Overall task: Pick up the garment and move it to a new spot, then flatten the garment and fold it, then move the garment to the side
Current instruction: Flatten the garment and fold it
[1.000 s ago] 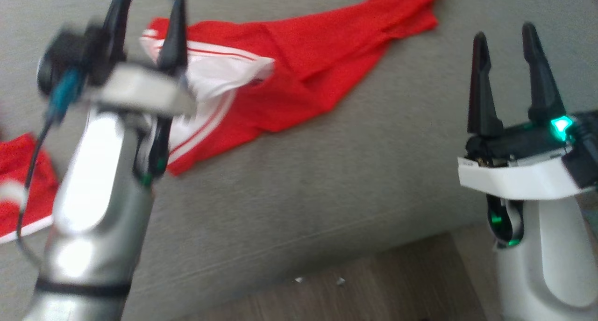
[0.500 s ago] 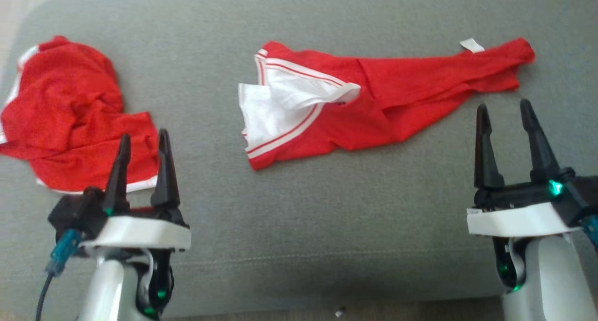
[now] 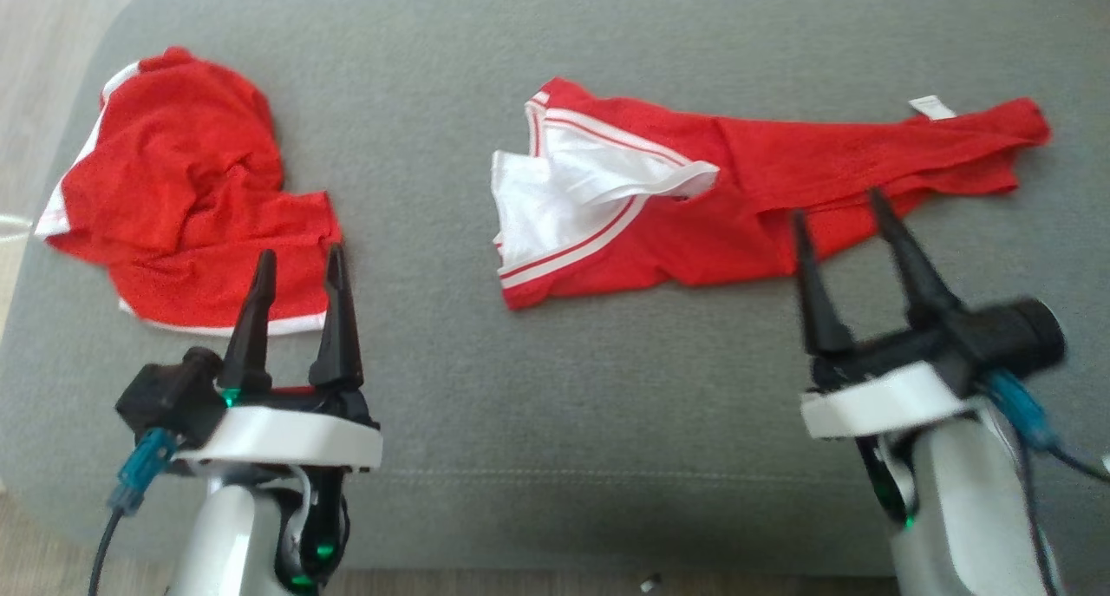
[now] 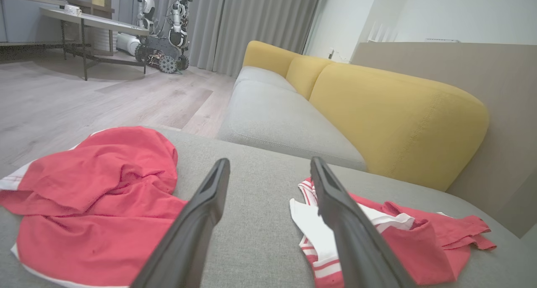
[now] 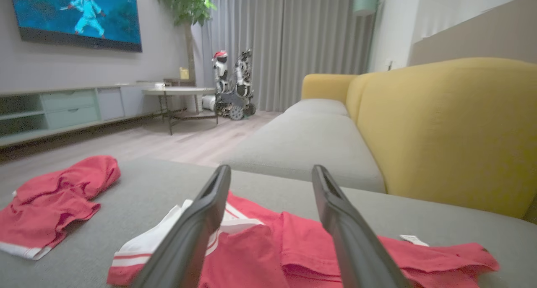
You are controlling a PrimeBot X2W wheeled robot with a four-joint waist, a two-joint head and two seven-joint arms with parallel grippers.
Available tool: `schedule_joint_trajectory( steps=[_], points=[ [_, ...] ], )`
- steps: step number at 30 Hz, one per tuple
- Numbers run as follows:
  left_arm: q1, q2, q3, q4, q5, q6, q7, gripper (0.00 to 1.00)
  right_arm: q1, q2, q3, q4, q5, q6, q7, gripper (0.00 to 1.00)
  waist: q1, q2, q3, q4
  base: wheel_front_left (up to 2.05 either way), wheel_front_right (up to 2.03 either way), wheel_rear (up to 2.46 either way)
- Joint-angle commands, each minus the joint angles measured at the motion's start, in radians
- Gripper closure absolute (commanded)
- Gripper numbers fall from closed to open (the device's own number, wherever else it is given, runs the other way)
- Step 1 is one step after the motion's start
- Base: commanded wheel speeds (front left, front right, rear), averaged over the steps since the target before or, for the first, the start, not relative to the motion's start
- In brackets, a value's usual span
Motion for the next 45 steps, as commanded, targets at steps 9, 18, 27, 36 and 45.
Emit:
schedule_joint_trajectory(
  steps=[9, 18, 27, 36, 45],
  points=[
    [-0.08, 0.005, -0.06, -0.029, -0.054, 0.033, -0.005, 0.0, -0.248, -0.176, 0.194, 0.172, 0.015, 0.007, 0.087, 0.0, 0.0, -0.0001, 0.114, 0.151, 0.0, 0.0, 0.0],
    [-0.09, 0.005, -0.095, -0.027, -0.087, 0.054, -0.005, 0.0, -0.373, -0.302, 0.334, 0.336, 0.101, 0.007, 0.121, 0.0, 0.0, -0.0001, 0.159, 0.244, 0.0, 0.0, 0.0],
    [-0.096, 0.005, -0.113, -0.033, -0.1, 0.067, -0.005, 0.0, -0.433, -0.331, 0.37, 0.432, 0.15, 0.007, 0.141, 1.0, 0.0, -0.0001, 0.179, 0.272, 0.0, 0.0, 0.0],
    [-0.102, 0.005, -0.118, -0.032, -0.103, 0.077, -0.005, 0.0, -0.498, -0.336, 0.335, 0.438, 0.206, 0.007, 0.103, 1.0, 0.0, -0.0001, 0.18, 0.266, 0.0, 0.0, 0.0],
    [-0.119, 0.005, -0.153, -0.044, -0.125, 0.077, -0.005, 0.0, -0.725, -0.466, 0.33, 0.381, 0.199, 0.007, 0.197, 1.0, 0.0, -0.0001, 0.215, 0.294, 0.0, 0.0, 0.0]
  ],
)
